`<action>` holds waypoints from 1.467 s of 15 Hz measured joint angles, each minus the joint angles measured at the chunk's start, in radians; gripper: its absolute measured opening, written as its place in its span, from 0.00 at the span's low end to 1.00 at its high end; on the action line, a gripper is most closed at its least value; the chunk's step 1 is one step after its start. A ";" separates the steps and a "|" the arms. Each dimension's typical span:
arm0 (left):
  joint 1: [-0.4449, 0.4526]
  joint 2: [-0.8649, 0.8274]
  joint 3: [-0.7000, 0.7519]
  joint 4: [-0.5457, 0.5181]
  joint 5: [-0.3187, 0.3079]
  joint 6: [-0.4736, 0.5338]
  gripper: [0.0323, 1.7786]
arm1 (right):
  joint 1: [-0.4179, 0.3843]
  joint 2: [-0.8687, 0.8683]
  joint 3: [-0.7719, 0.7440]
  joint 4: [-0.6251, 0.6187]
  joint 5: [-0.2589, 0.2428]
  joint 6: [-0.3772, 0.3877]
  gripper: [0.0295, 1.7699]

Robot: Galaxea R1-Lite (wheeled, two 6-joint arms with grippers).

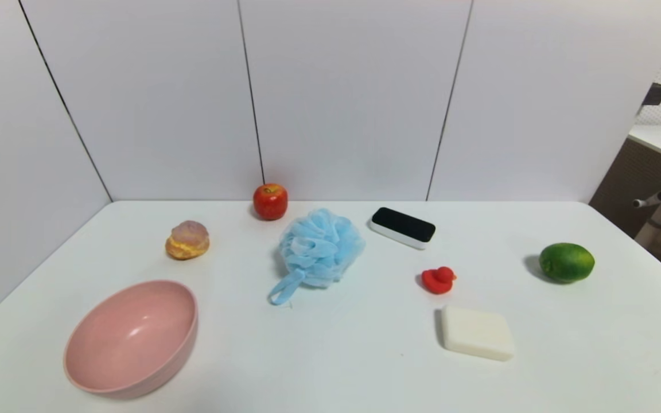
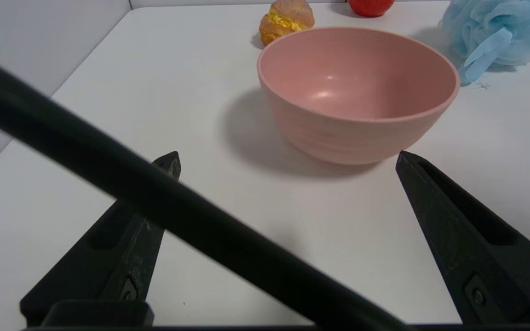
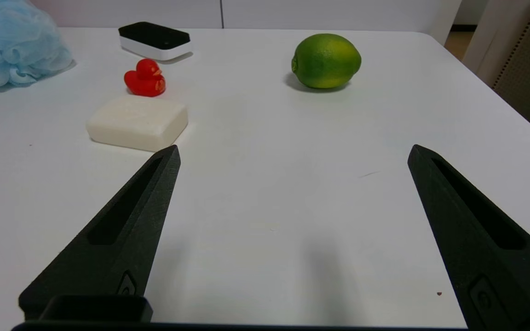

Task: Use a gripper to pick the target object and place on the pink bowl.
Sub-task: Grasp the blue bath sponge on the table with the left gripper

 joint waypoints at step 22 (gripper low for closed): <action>-0.609 1.779 -1.662 0.349 -0.034 0.137 0.95 | 0.000 0.000 0.000 0.000 0.000 0.000 0.97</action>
